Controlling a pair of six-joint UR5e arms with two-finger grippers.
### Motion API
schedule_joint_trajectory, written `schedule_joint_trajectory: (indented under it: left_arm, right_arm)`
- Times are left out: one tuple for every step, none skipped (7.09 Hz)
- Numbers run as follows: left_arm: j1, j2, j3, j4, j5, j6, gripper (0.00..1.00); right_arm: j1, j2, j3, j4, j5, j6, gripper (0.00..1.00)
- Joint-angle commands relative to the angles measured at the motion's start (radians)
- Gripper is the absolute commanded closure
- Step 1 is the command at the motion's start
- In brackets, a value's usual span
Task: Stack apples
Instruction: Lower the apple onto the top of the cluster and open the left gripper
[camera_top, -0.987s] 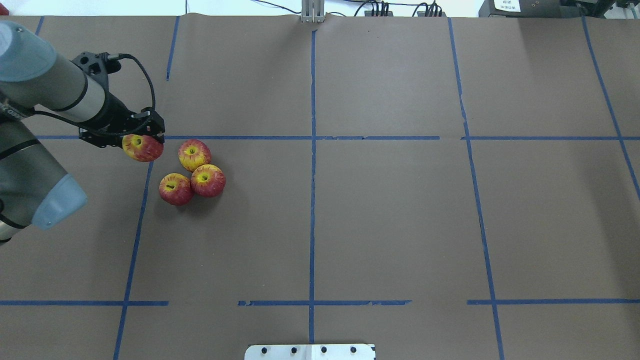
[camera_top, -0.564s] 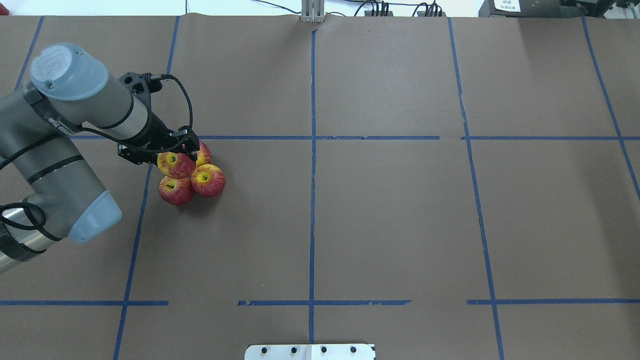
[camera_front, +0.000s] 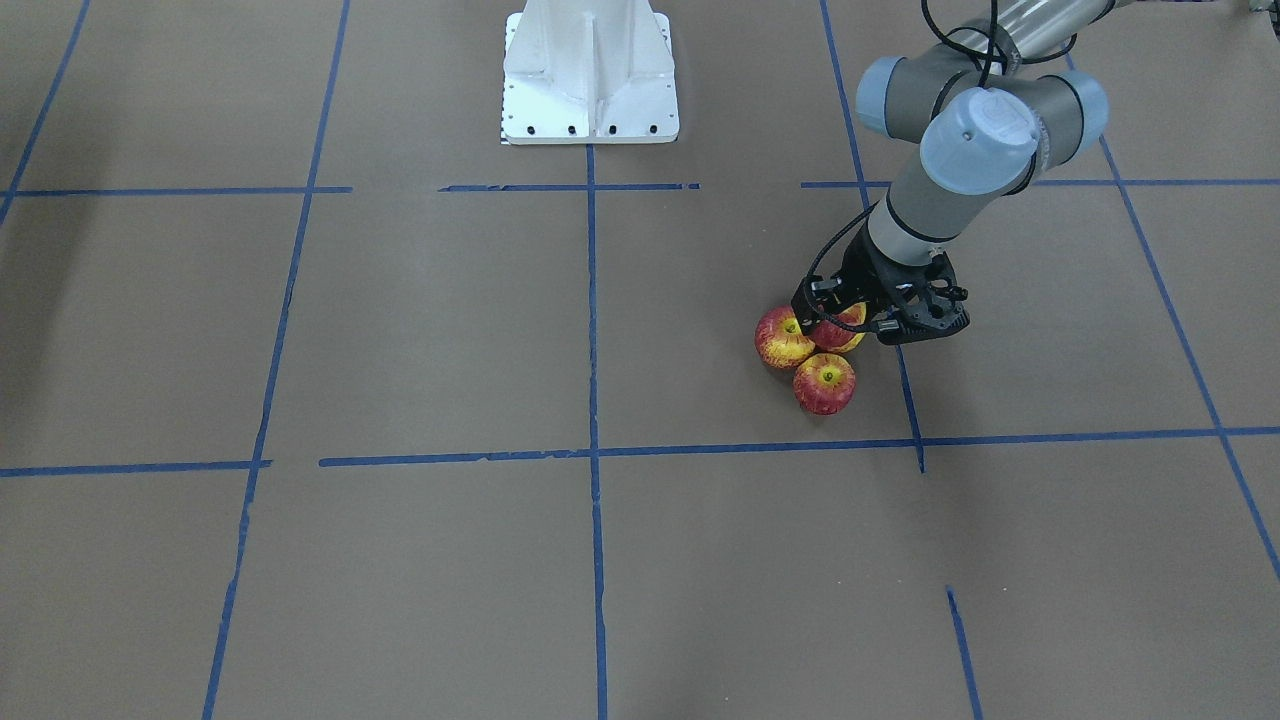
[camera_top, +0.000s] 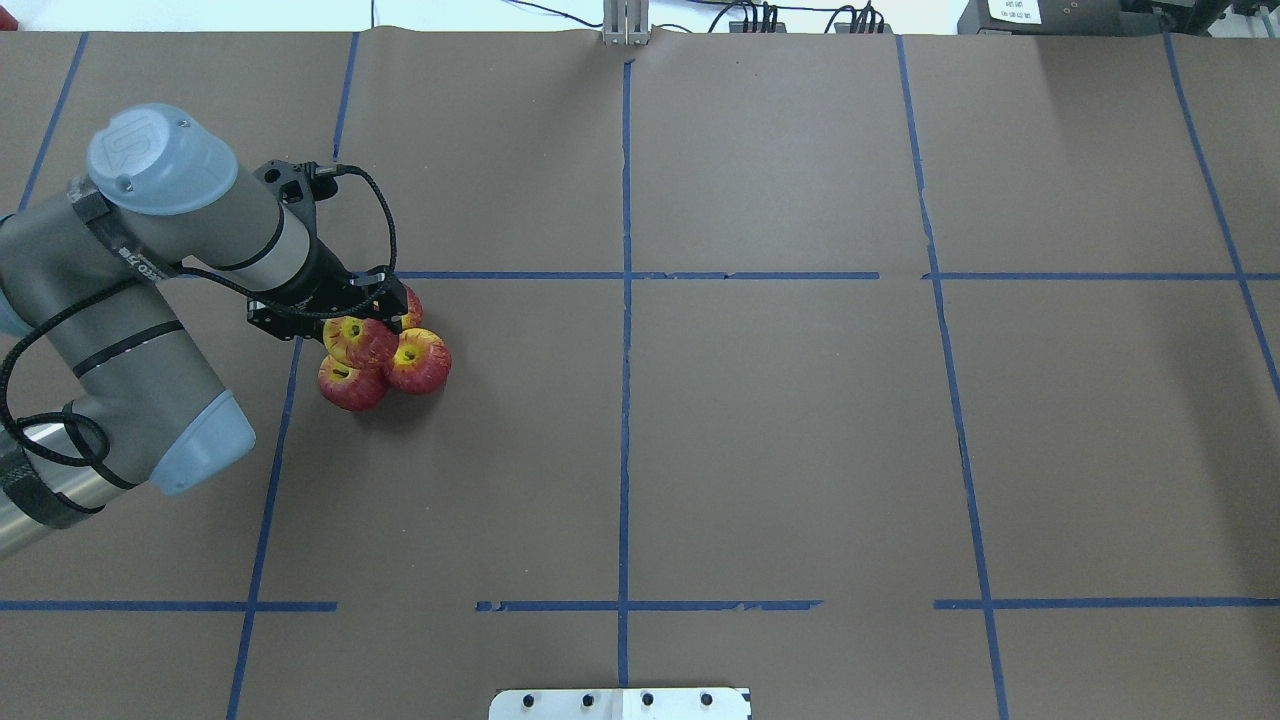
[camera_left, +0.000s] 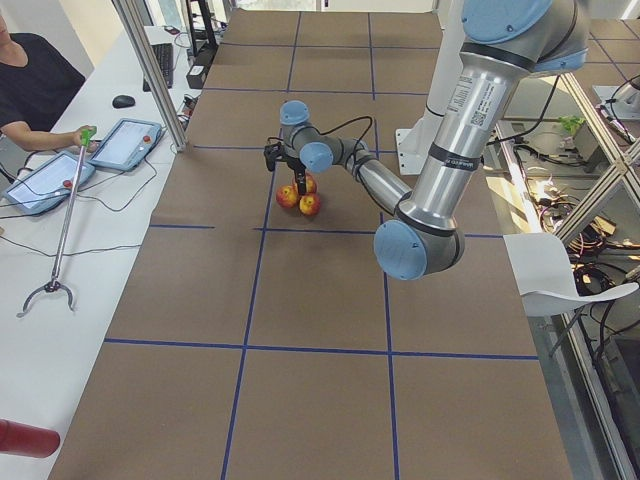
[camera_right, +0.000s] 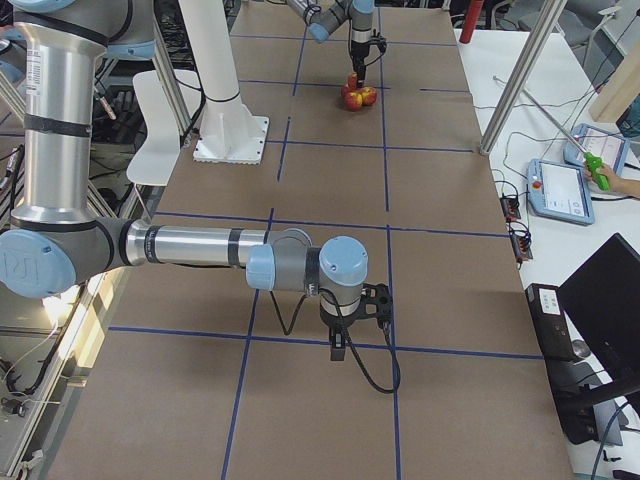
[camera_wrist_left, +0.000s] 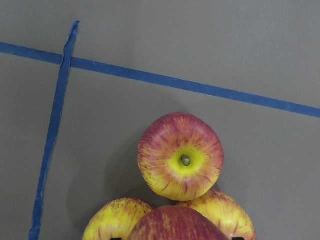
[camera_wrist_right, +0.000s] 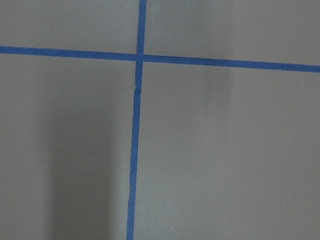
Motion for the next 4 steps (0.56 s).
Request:
schedule_joint_trajectory:
  left_arm:
    - [0.002,-0.004,0.006,0.000,0.006,0.005,1.00]
    - [0.002,-0.004,0.008,-0.002,0.006,0.005,1.00]
    - [0.002,-0.013,0.010,0.000,0.008,0.005,1.00]
    - [0.002,-0.013,0.014,0.000,0.008,0.006,1.00]
  right_arm:
    - [0.000,0.000,0.000,0.000,0.000,0.000,0.00]
    - [0.000,0.000,0.000,0.001,0.000,0.000,0.00]
    - [0.000,0.000,0.000,0.000,0.000,0.000,0.00]
    - [0.000,0.000,0.000,0.001,0.000,0.000,0.00]
